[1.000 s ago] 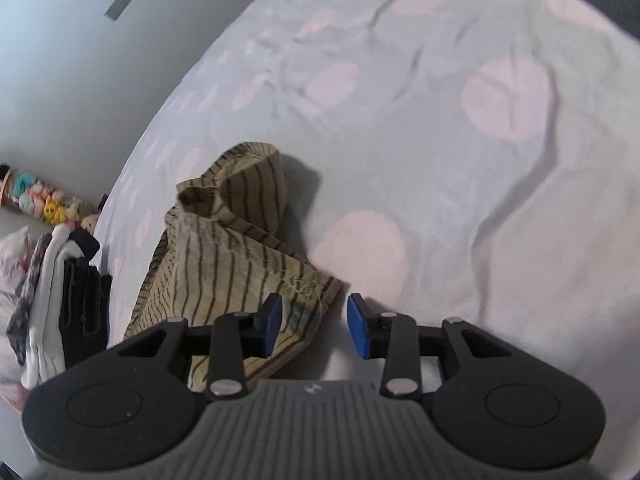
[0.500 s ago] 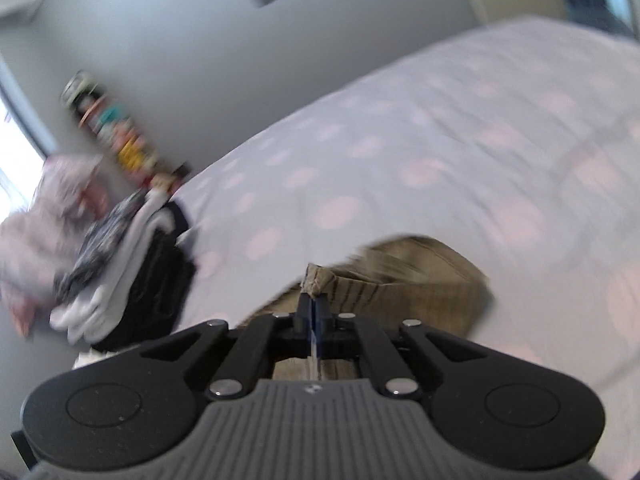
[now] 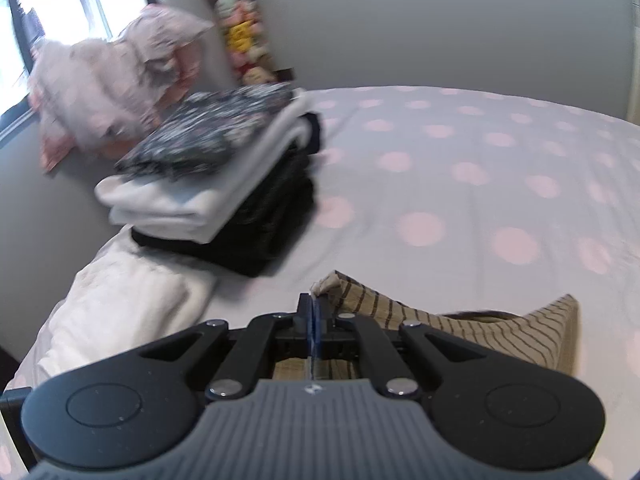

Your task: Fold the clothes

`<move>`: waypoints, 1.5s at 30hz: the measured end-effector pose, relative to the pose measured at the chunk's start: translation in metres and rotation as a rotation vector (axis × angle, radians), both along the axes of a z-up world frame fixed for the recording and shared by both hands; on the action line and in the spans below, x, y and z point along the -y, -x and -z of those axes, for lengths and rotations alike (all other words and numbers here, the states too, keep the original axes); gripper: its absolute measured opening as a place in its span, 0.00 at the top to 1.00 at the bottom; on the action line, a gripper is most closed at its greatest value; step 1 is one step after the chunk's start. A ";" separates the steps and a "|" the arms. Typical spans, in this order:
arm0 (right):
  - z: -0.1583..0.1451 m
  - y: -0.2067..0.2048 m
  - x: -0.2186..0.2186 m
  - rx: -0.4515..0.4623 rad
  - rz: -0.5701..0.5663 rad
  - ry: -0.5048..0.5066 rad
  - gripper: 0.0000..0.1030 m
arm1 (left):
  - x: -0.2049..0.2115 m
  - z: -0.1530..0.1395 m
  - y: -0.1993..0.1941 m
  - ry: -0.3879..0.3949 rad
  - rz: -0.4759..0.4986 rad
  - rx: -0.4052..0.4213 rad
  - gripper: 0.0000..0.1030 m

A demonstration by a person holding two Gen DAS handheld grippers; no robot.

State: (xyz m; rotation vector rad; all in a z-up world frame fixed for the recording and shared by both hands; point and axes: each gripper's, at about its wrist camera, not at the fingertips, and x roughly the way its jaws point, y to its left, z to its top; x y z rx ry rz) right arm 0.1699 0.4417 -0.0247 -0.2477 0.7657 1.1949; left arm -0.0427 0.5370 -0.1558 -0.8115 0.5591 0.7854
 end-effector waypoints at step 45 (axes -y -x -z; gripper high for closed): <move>0.079 0.019 0.238 0.016 0.301 -0.033 0.77 | 0.039 0.029 -0.034 0.253 0.263 0.049 0.66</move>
